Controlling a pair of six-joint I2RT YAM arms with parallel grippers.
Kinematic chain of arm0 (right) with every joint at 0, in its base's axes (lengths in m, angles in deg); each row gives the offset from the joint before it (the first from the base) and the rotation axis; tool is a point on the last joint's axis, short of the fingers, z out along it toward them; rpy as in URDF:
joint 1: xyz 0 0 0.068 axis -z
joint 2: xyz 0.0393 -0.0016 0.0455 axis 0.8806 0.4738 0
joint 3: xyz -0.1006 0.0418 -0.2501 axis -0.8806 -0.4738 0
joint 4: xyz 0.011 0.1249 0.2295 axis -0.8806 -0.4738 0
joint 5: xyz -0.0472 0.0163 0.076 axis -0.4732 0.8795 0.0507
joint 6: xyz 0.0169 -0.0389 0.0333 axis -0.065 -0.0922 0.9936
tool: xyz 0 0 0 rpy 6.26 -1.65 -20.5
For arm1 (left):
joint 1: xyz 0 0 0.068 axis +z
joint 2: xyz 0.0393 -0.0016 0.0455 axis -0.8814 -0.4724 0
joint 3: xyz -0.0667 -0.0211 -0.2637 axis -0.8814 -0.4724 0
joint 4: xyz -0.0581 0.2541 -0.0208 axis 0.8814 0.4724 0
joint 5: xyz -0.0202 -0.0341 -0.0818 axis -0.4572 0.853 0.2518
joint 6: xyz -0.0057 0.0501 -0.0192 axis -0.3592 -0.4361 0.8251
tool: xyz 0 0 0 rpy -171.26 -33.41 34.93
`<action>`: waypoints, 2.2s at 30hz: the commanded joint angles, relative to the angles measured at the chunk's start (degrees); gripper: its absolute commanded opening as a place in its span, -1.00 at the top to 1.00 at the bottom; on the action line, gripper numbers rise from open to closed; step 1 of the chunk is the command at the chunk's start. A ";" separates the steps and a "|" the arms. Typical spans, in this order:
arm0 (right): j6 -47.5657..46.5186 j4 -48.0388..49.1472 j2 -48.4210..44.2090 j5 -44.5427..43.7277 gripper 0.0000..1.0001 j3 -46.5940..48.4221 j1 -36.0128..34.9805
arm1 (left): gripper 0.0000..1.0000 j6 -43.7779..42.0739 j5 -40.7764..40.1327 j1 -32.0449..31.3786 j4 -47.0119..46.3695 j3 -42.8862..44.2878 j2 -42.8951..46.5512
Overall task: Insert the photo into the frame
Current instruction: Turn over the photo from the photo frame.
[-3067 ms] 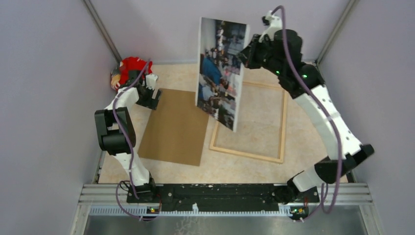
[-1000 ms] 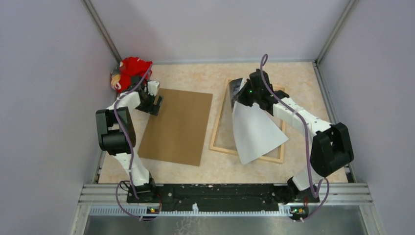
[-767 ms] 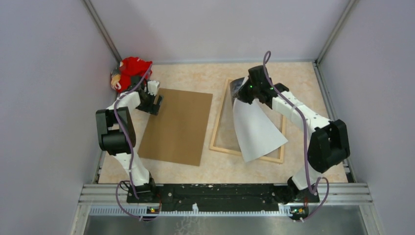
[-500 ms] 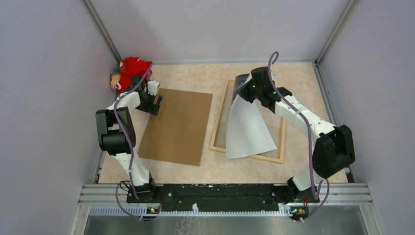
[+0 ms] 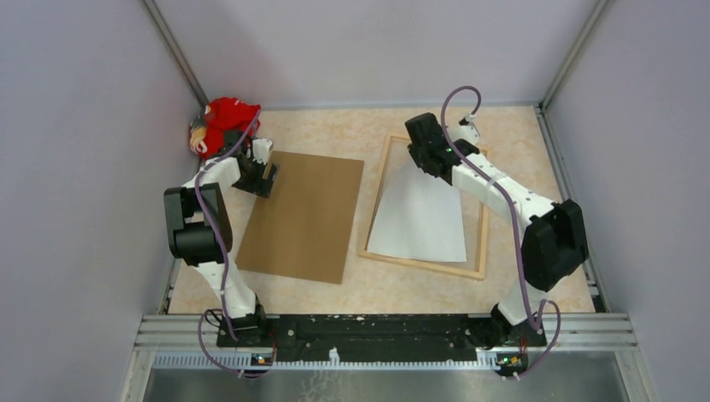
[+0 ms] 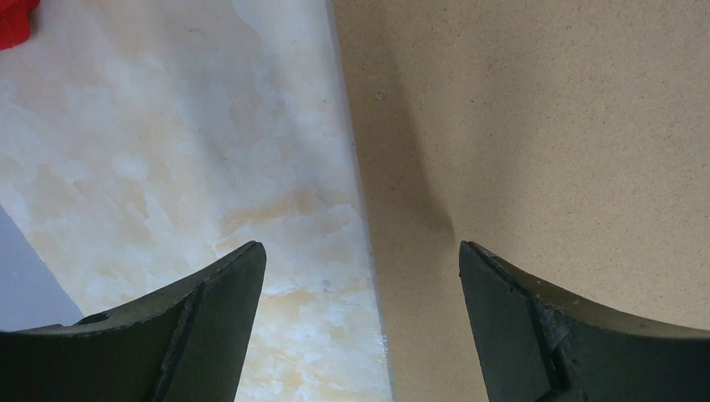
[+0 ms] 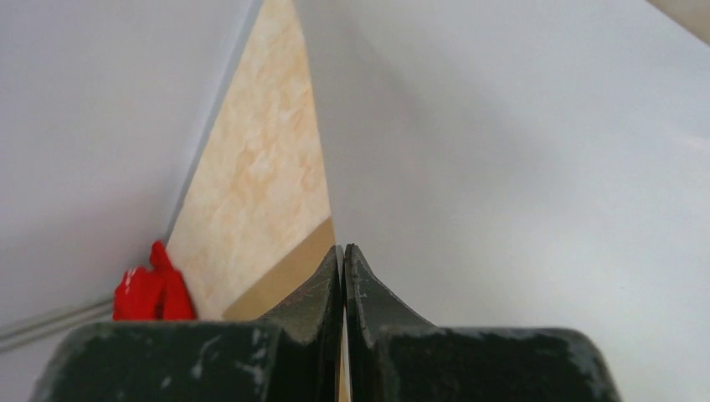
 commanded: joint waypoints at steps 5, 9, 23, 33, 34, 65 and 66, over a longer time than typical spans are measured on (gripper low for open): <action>4.90 -6.81 2.68 -12.87 1.00 2.66 0.11 | -0.83 -1.23 -1.32 0.36 -1.30 -1.39 3.09; 2.90 -6.91 3.48 -12.08 1.00 3.37 1.20 | -0.83 -0.93 -1.07 0.32 -1.17 -1.03 2.57; -12.52 -3.07 8.13 -3.06 1.00 6.04 7.50 | -0.83 -1.03 -1.23 0.33 -1.52 -1.38 2.26; -24.05 -8.52 15.21 8.38 1.00 16.37 10.23 | -0.83 -1.03 -1.25 0.31 -1.76 -1.68 2.29; -24.15 -8.95 15.26 8.98 1.00 16.54 10.23 | -0.83 -0.98 -1.20 0.37 -1.70 -1.73 2.27; -29.70 -12.07 8.61 14.55 1.00 9.94 10.90 | -0.83 -0.66 -0.40 0.33 -1.80 -2.15 2.49; -30.36 -12.63 8.57 14.22 1.00 10.20 11.04 | -0.83 -0.65 -0.37 0.36 -1.86 -2.19 2.65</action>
